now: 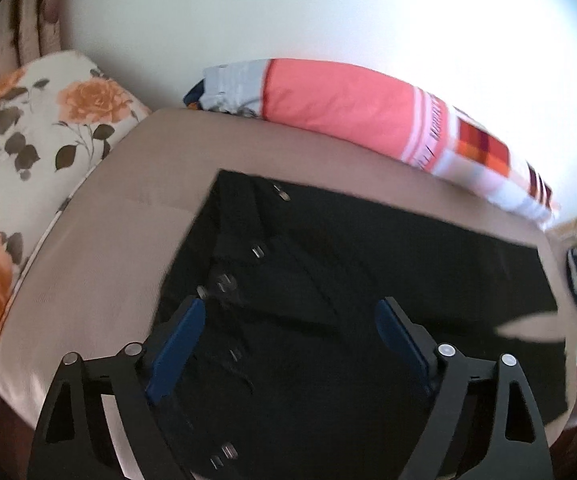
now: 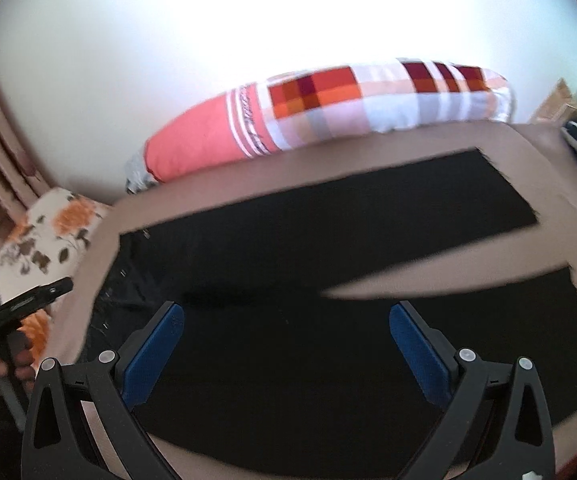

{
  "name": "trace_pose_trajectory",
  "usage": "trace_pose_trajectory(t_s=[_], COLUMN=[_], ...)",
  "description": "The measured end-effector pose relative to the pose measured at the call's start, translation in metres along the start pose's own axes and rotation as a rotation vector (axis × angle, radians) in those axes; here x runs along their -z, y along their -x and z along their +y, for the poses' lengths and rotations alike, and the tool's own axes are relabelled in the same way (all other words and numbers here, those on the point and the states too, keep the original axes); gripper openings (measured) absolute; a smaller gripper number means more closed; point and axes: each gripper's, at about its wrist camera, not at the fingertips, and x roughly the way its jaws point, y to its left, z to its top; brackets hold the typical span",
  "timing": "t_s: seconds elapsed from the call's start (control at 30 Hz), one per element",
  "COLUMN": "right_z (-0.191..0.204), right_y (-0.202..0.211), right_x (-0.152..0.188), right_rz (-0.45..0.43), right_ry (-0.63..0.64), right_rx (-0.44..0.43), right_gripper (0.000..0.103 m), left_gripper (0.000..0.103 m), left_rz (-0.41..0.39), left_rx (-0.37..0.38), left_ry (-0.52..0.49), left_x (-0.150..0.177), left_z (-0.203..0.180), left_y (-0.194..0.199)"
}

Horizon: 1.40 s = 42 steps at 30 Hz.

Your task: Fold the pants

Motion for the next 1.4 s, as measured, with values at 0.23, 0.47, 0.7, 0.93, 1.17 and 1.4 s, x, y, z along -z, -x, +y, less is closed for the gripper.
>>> trace_pose_trajectory(t_s=[0.23, 0.47, 0.7, 0.93, 1.17, 1.4], right_z=[0.019, 0.035, 0.05, 0.059, 0.075, 0.093], right_y=[-0.044, -0.097, -0.141, -0.184, -0.222, -0.255], right_x=[-0.025, -0.036, -0.04, -0.047, -0.062, -0.077], right_rz=[0.024, 0.107, 0.175, 0.228, 0.249, 0.273], right_ry=[0.009, -0.034, -0.034, -0.031, 0.038, 0.154], right_rx=[-0.037, -0.055, -0.059, -0.063, -0.098, -0.138], right_gripper=[0.102, 0.102, 0.102, 0.102, 0.102, 0.102], left_gripper=[0.063, 0.047, 0.034, 0.03, 0.029, 0.029], left_rz=[0.08, 0.19, 0.278, 0.31, 0.327, 0.372], left_rx=[0.121, 0.325, 0.433, 0.484, 0.594, 0.604], left_ry=[0.113, 0.253, 0.313, 0.323, 0.255, 0.254], left_x=[-0.051, -0.08, -0.1, -0.11, -0.123, -0.13], left_z=[0.067, 0.108, 0.127, 0.138, 0.117, 0.1], left_y=[-0.061, -0.13, -0.182, -0.212, -0.222, -0.255])
